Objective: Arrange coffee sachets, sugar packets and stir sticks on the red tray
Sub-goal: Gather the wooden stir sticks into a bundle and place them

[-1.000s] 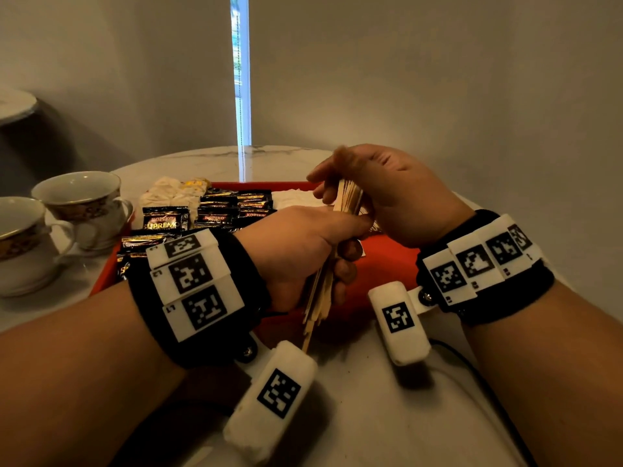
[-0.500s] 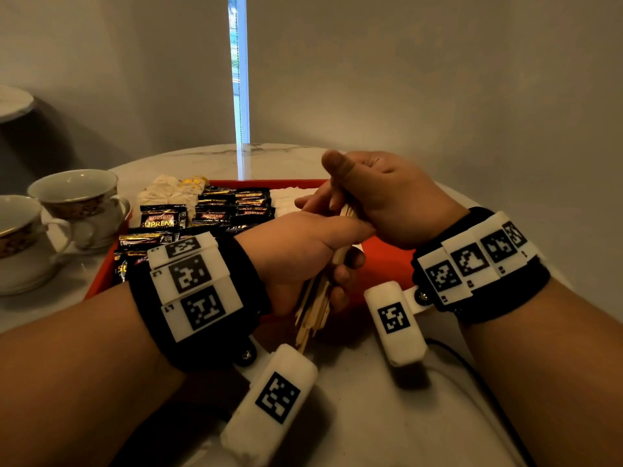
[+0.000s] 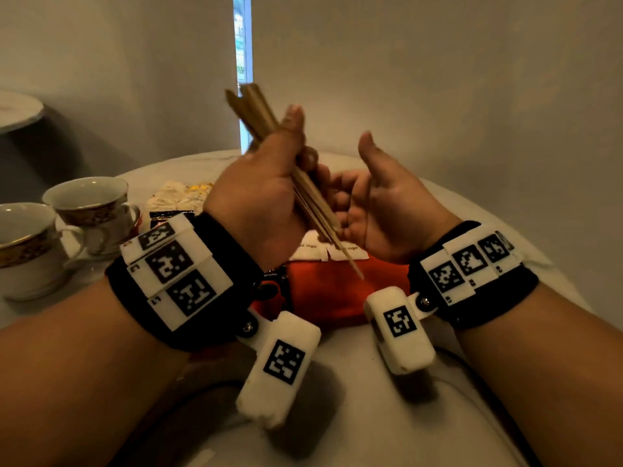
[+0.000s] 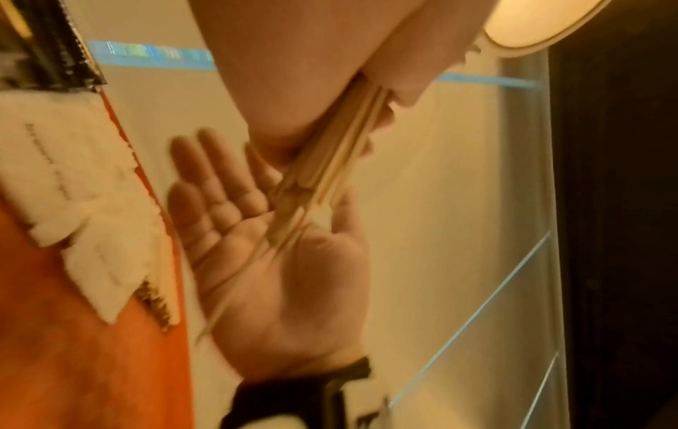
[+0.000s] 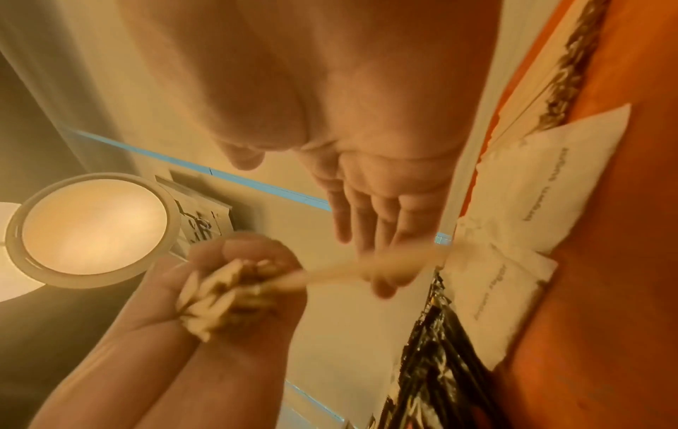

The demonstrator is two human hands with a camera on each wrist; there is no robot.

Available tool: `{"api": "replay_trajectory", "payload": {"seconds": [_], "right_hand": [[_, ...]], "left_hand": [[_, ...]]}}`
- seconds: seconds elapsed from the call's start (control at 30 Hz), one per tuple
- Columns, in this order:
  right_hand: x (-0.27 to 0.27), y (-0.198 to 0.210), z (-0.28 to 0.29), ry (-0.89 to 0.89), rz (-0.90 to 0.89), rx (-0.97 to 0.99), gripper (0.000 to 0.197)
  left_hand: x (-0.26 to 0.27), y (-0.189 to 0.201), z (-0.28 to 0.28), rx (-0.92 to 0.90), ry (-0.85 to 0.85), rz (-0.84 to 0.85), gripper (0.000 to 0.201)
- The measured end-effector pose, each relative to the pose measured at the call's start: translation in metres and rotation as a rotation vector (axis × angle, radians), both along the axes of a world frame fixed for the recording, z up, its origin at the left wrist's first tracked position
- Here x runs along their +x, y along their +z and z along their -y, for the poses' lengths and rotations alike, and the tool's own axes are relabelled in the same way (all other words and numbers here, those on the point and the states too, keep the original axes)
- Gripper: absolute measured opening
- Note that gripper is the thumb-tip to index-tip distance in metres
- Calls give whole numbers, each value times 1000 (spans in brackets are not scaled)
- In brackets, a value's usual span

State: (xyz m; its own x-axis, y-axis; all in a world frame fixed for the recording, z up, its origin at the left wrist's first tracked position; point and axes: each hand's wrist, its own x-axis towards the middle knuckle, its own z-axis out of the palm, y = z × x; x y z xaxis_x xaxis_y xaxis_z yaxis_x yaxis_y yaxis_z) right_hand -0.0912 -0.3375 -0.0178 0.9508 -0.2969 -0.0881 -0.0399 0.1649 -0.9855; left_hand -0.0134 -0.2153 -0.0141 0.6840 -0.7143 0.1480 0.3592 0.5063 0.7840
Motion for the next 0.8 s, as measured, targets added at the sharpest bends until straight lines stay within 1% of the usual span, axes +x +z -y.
{"api": "replay_trajectory", "payload": {"seconds": [0.1,0.17,0.23,0.37,0.43,0.5,0.6,0.7,0.8], "right_hand": [[1,-3,-4,106,-82,44,92],[3,-6,-6,130,-118,89,95],[6,-9,-7,99,-150,123,96],[12,-12,-4,-26,-206,195,95],[13,-12,-5,-29,-183,282,97],[13,-11,-9,5,-96,413,96],[10,-7,-17,100,85,628,93],[8,-8,-18,125,128,658,90],[9,-9,-17,122,108,619,91]], "left_hand": [[11,3,-4,-46,178,-42,27],[13,5,-7,-71,242,-56,25],[11,6,-9,-84,264,-53,23],[7,9,-10,-88,309,-26,20],[7,7,-10,-65,353,24,19],[5,3,-8,-30,372,74,19],[1,-8,-2,55,307,143,27],[-2,-14,2,58,254,129,25],[4,-12,2,29,296,95,21]]}}
